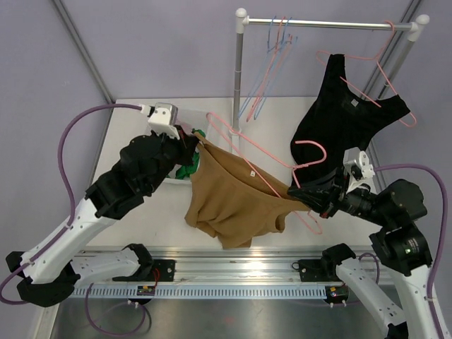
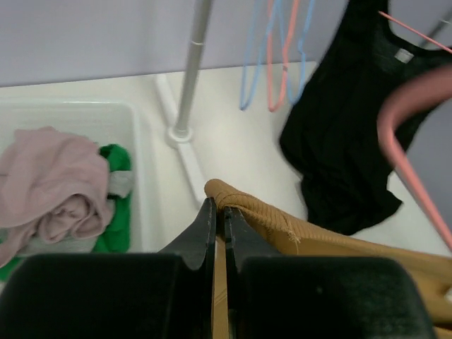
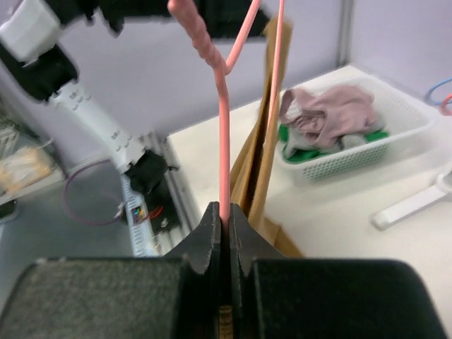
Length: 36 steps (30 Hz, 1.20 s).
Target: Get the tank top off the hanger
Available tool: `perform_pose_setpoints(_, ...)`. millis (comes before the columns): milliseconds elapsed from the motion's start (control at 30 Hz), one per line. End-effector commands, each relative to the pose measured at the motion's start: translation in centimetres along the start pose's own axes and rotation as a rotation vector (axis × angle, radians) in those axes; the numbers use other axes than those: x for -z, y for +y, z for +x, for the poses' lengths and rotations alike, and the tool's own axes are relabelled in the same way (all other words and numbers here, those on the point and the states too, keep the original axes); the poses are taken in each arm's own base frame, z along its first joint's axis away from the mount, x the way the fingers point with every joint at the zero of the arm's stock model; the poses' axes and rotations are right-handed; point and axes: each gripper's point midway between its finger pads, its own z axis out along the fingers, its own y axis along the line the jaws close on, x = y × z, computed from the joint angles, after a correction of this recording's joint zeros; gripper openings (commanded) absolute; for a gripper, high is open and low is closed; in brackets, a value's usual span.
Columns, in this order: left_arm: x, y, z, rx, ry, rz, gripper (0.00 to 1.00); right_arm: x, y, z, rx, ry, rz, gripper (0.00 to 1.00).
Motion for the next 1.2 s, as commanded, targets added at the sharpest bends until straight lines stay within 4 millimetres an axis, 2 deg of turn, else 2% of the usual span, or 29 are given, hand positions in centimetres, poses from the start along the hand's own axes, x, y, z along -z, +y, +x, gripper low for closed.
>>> perform_pose_setpoints(0,0.4,-3.6,2.0,0.076,0.014,0.232,0.00,-1.0,-2.3,-4.3,0.073,-0.255,0.085,0.00)
perform_pose_setpoints(33,1.0,-4.3,2.4,0.087,0.007,0.290,0.00,-1.1,-2.5,-4.6,0.027,-0.296,0.084,0.00)
perform_pose_setpoints(67,1.8,-6.3,3.5,0.087,0.028,0.404,0.00,-0.9,-2.0,-6.7,0.088,-0.401,0.055,0.00)
perform_pose_setpoints(100,2.0,-7.4,3.6,0.082,-0.011,0.467,0.00,-1.4,-3.2,-6.2,0.072,-0.431,0.070,0.00)
perform_pose_setpoints(133,2.4,-8.7,6.9,0.059,0.042,0.521,0.00,-1.4,-3.4,-6.9,0.054,-0.480,0.072,0.00)
perform_pose_setpoints(167,2.9,-9.4,8.0,0.040,0.046,0.559,0.00,-1.3,-3.5,-8.4,0.081,-0.551,0.068,0.00)
perform_pose_setpoints(200,3.6,-11.0,10.3,0.021,0.077,0.620,0.00,-1.2,-4.4,-9.0,0.069,-0.598,0.104,0.00)
perform_pose_setpoints(233,3.7,-11.4,11.8,0.009,0.102,0.633,0.00,-1.1,-4.8,-9.6,0.073,-0.632,0.122,0.00)
perform_pose_setpoints(333,2.7,-10.8,16.7,-0.027,0.209,0.527,0.00,-0.3,-6.6,-11.8,0.087,-0.739,0.211,0.00)
perform_pose_setpoints(367,1.7,-9.5,18.6,-0.029,0.245,0.431,0.00,-0.6,-7.8,-11.2,0.074,-0.701,0.264,0.00)
perform_pose_setpoints(400,1.5,-8.4,20.2,-0.052,0.294,0.374,0.00,0.0,-7.7,-12.9,0.082,-0.707,0.306,0.00)
perform_pose_setpoints(433,1.2,-7.4,21.1,-0.064,0.319,0.316,0.00,0.3,-8.4,-13.1,0.077,-0.662,0.375,0.00)
perform_pose_setpoints(467,0.6,-6.0,20.8,-0.057,0.308,0.221,0.00,0.0,-11.6,-9.9,-0.051,-0.511,0.534,0.00)
perform_pose_setpoints(500,0.8,-4.6,21.9,-0.097,0.354,0.159,0.00,1.1,-10.8,-11.5,-0.067,-0.501,0.567,0.00)
perform_pose_setpoints(533,0.7,-3.8,21.9,-0.108,0.357,0.116,0.00,1.4,-11.4,-11.0,-0.074,-0.447,0.621,0.00)
perform_pose_setpoints(567,0.7,-2.8,21.4,-0.108,0.347,0.056,0.00,1.8,-12.9,-8.1,-0.154,-0.328,0.718,0.00)
perform_pose_setpoints(600,1.1,-2.0,20.9,-0.129,0.362,0.019,0.00,2.4,-12.6,-8.6,-0.164,-0.318,0.740,0.00)
perform_pose_setpoints(633,1.3,-1.7,20.3,-0.134,0.358,0.002,0.05,2.6,-12.7,-7.9,-0.153,-0.272,0.760,0.00)
perform_pose_setpoints(667,1.4,-1.3,19.7,-0.140,0.352,-0.017,0.12,3.0,-13.4,-6.1,-0.185,-0.199,0.808,0.00)
perform_pose_setpoints(733,2.3,-0.6,18.1,-0.142,0.345,-0.034,0.23,3.6,-13.4,-5.6,-0.181,-0.145,0.841,0.00)
perform_pose_setpoints(767,2.5,-0.3,17.6,-0.144,0.336,-0.047,0.43,4.2,-14.3,-4.1,-0.204,-0.081,0.903,0.00)
perform_pose_setpoints(833,3.6,0.6,15.8,-0.144,0.327,-0.067,0.65,4.9,-14.7,-4.2,-0.197,-0.046,0.955,0.00)
perform_pose_setpoints(867,3.9,1.1,14.9,-0.140,0.315,-0.089,0.85,5.3,-15.7,-3.4,-0.207,0.000,1.009,0.00)
perform_pose_setpoints(900,4.7,2.1,15.0,-0.173,0.343,-0.115,0.99,5.4,-15.8,-3.9,-0.200,0.001,1.022,0.00)
perform_pose_setpoints(933,5.2,2.2,13.3,-0.157,0.326,-0.120,0.99,5.3,-16.2,-3.9,-0.189,0.021,1.034,0.00)
perform_pose_setpoints(967,6.0,3.4,13.3,-0.191,0.349,-0.155,0.99,4.9,-17.1,-4.0,-0.191,0.046,1.055,0.00)
perform_pose_setpoints(1033,6.8,4.1,12.3,-0.207,0.346,-0.169,0.99,4.0,-18.2,-4.1,-0.189,0.079,1.063,0.00)
perform_pose_setpoints(1067,7.2,4.6,11.7,-0.232,0.342,-0.161,0.99,2.8,-19.4,-4.4,-0.192,0.101,1.058,0.00)
perform_pose_setpoints(1167,7.8,5.4,11.8,-0.292,0.335,-0.134,0.99,0.4,-22.0,-5.7,-0.190,0.125,1.063,0.00)
